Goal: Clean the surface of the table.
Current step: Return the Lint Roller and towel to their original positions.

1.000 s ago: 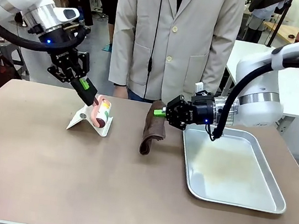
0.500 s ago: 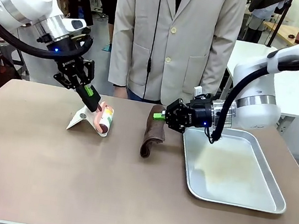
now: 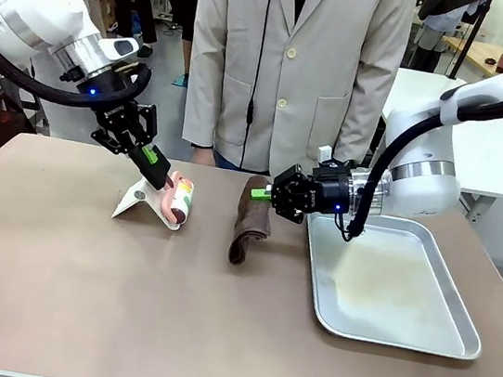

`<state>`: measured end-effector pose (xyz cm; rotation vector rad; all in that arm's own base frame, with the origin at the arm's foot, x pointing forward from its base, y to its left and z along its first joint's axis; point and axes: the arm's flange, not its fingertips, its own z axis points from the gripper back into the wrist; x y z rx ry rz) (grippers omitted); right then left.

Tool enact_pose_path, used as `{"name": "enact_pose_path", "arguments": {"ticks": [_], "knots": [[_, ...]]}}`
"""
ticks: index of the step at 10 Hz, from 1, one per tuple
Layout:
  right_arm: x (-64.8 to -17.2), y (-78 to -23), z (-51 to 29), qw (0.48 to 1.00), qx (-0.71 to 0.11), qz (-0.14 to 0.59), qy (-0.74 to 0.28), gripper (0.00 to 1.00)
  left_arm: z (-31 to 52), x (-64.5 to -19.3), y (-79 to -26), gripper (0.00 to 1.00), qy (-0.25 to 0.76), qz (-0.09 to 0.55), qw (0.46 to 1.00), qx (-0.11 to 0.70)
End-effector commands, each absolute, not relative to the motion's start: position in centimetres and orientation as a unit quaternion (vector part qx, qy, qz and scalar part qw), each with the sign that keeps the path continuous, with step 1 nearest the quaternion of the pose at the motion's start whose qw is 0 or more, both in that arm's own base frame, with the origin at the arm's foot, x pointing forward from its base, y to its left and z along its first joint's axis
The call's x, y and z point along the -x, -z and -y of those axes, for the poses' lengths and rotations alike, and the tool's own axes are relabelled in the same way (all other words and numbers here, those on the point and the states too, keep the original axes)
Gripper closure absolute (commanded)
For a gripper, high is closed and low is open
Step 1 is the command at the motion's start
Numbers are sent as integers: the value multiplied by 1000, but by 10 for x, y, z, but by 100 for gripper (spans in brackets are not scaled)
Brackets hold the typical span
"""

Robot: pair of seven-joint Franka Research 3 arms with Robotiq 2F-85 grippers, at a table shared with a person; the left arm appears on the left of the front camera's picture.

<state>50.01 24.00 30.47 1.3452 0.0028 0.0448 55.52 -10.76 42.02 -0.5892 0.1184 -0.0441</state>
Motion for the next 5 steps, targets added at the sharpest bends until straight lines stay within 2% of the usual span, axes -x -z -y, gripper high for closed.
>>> {"name": "enact_pose_path", "arguments": {"ticks": [1,2,5], "knots": [[-512,-304,-248,761,-648,-16,-23,93,106,-552,-416,78,42,-49,952,300],[-513,-302,-248,771,-636,-23,-17,93,106,-552,-416,78,47,-48,952,300],[-509,-300,-255,850,-524,-46,-20,93,107,-552,-412,78,54,-51,951,302]]}}
